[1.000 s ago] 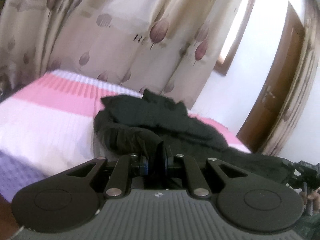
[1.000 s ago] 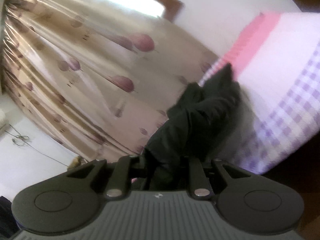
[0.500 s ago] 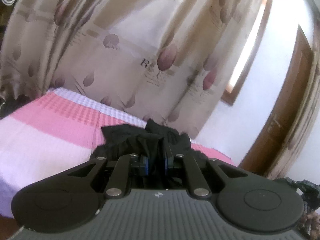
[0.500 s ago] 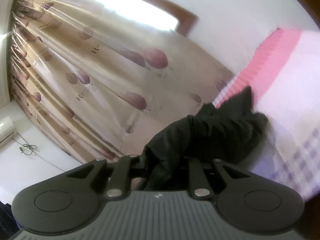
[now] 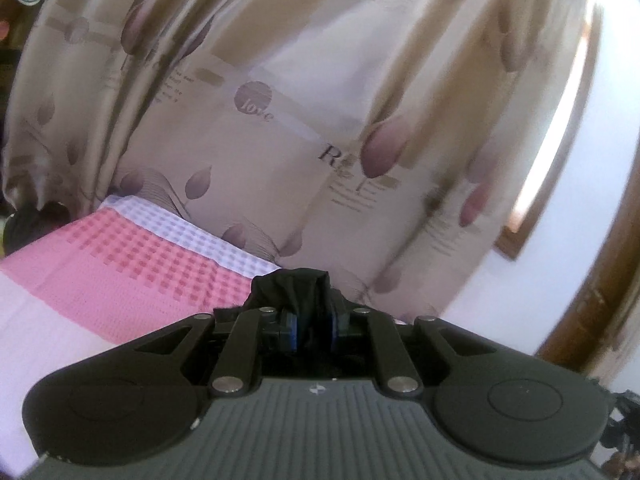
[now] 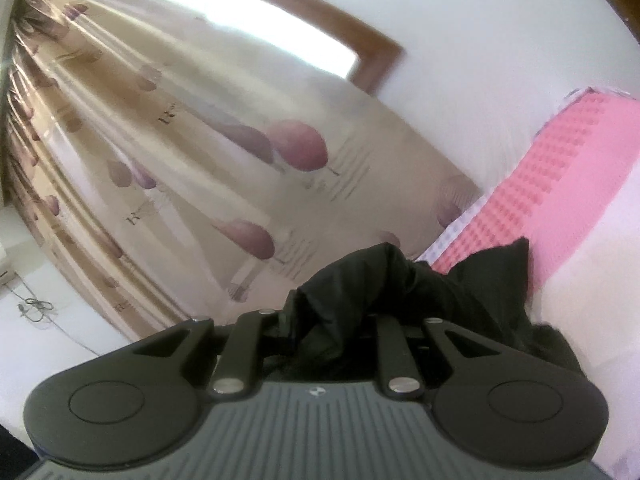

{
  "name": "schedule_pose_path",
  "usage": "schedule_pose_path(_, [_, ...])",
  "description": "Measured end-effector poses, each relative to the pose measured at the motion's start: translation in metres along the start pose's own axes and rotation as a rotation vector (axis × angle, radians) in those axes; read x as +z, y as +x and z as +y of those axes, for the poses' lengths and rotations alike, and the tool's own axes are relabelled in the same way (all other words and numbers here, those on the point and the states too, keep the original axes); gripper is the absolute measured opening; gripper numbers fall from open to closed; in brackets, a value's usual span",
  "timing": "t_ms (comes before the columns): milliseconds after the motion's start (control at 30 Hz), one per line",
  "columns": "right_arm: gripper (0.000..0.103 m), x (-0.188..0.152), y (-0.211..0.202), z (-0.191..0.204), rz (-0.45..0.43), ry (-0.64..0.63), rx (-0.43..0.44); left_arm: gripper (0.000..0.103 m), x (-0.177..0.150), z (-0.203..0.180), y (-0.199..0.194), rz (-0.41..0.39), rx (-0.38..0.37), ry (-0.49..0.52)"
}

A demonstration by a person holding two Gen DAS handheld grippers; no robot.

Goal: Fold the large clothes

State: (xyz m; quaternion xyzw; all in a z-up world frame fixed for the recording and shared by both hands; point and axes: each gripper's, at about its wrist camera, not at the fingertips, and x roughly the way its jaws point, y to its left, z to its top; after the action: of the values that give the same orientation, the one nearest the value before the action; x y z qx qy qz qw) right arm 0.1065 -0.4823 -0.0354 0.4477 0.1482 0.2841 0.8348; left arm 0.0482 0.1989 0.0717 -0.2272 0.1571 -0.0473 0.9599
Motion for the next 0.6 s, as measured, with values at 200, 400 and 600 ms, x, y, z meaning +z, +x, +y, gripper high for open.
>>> schedule_pose_path(200, [0.018,0.022,0.051,-0.017,0.011,-0.012,-0.061,0.018,0.01,-0.003,0.059,0.012,0.06,0.03])
schedule_pose_path(400, [0.018,0.035,0.099,-0.048,0.019,0.019,-0.128,0.02,0.01,0.001,0.119,0.042,0.12,0.039])
schedule_pose_path(600, [0.019,0.039,0.142,-0.078,0.028,0.078,-0.211,0.025,0.002,0.012,0.166,0.065,0.177,0.04])
